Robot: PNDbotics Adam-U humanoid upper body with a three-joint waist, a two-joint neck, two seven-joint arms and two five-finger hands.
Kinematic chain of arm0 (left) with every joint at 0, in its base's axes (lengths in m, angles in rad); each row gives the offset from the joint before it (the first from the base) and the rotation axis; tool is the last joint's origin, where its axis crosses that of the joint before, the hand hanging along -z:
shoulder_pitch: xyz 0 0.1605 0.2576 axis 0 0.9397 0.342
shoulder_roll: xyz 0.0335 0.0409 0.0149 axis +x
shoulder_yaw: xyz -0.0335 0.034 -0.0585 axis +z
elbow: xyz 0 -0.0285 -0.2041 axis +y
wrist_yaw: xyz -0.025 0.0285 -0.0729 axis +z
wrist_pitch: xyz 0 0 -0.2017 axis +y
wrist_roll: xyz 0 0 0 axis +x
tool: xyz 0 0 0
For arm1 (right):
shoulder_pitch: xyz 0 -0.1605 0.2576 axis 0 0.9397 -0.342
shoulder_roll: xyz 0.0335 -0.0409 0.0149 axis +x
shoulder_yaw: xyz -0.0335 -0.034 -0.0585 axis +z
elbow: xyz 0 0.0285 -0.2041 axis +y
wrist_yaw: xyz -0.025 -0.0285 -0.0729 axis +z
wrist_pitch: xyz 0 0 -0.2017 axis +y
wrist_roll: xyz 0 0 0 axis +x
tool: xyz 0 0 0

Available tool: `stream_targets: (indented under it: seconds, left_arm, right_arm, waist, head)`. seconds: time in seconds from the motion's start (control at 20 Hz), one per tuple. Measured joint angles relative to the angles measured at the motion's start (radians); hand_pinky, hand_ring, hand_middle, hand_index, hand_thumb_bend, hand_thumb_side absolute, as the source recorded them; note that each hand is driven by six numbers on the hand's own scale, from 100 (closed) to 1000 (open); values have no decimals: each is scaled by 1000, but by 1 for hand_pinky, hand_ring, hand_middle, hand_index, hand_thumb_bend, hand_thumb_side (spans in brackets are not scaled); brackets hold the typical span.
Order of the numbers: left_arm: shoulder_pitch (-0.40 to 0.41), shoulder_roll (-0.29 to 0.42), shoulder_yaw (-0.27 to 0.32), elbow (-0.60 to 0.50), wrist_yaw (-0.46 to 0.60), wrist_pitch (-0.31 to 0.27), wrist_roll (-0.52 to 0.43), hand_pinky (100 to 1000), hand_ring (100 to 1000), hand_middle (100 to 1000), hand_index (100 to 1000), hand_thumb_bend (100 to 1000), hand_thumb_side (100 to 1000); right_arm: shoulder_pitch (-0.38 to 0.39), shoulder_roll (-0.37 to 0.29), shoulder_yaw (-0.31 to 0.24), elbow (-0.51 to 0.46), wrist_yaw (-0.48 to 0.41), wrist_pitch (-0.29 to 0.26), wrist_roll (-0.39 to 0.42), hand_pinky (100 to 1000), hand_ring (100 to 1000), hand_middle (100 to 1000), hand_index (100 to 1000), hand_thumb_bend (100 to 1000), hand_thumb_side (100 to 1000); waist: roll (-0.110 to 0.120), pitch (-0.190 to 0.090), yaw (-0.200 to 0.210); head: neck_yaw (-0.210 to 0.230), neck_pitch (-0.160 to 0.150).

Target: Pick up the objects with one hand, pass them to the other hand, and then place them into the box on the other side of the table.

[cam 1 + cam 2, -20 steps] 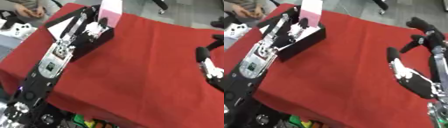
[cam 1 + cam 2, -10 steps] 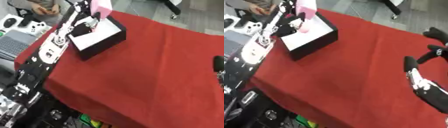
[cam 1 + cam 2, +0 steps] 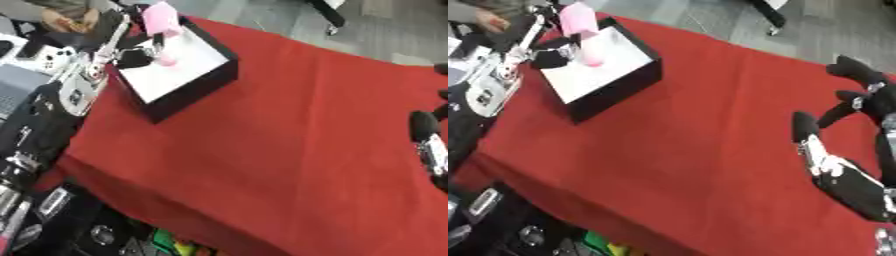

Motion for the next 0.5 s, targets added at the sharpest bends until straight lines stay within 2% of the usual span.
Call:
stream_targets:
  seconds: [0.05, 0.1, 0.15, 0.2, 0.3, 0.35, 0.4, 0.45, 0.5]
  left_arm:
    - [-5, 1, -1, 9, -18, 4, -4, 789, 796, 729, 934, 149, 762]
    - [-8, 2, -1, 13, -34, 9, -7, 790, 798, 731, 940, 159, 773]
    - [-8, 3, -1, 16, -46, 14, -7, 797, 812, 754, 974, 231, 830]
    - [-9, 3, -1, 16, -54, 18, -7, 803, 819, 770, 989, 287, 844]
    - [-9, 7, 2, 10, -61, 27, -2, 809, 827, 787, 1000, 316, 848]
    - [-9, 8, 6, 4, -62, 30, 0, 830, 840, 812, 1000, 380, 842]
    - [-8, 12, 7, -4, -65, 33, -1, 833, 842, 817, 1000, 396, 838]
    - [-8, 17, 9, -13, -68, 34, -4, 853, 850, 836, 1000, 471, 823]
    - [-7, 24, 12, -23, -75, 33, -11, 855, 851, 838, 1000, 475, 822]
  right_arm:
    - [0, 0, 1, 0, 0, 0, 0, 803, 468, 816, 924, 267, 639]
    - [0, 0, 2, 0, 0, 0, 0, 803, 468, 816, 924, 267, 639]
    - [0, 0, 2, 0, 0, 0, 0, 803, 469, 816, 924, 267, 639]
    - [0, 0, 2, 0, 0, 0, 0, 803, 468, 816, 924, 267, 639]
    - [0, 0, 2, 0, -1, 0, 0, 803, 468, 816, 924, 265, 641]
    - [0, 0, 2, 0, -2, 0, 0, 803, 468, 816, 924, 266, 640]
    - [0, 0, 2, 0, -2, 0, 0, 803, 468, 816, 924, 266, 641]
    - [0, 0, 2, 0, -2, 0, 0, 803, 468, 816, 925, 266, 641]
    - [0, 0, 2, 0, -2, 0, 0, 803, 468, 816, 925, 266, 641]
  waist:
    - [0, 0, -1]
    - [1, 0, -1]
    - [1, 0, -1]
    - [2, 0, -2]
    - [4, 0, -2]
    - [6, 0, -2]
    - [7, 0, -2]
    - [7, 0, -2]
    - [7, 0, -2]
  head:
    - [-4, 0]
    - [-7, 0]
    - [-10, 0]
    - [-14, 0]
    - [-19, 0]
    - [-22, 0]
    - [-24, 0]
    - [-27, 0]
    - [-29, 0]
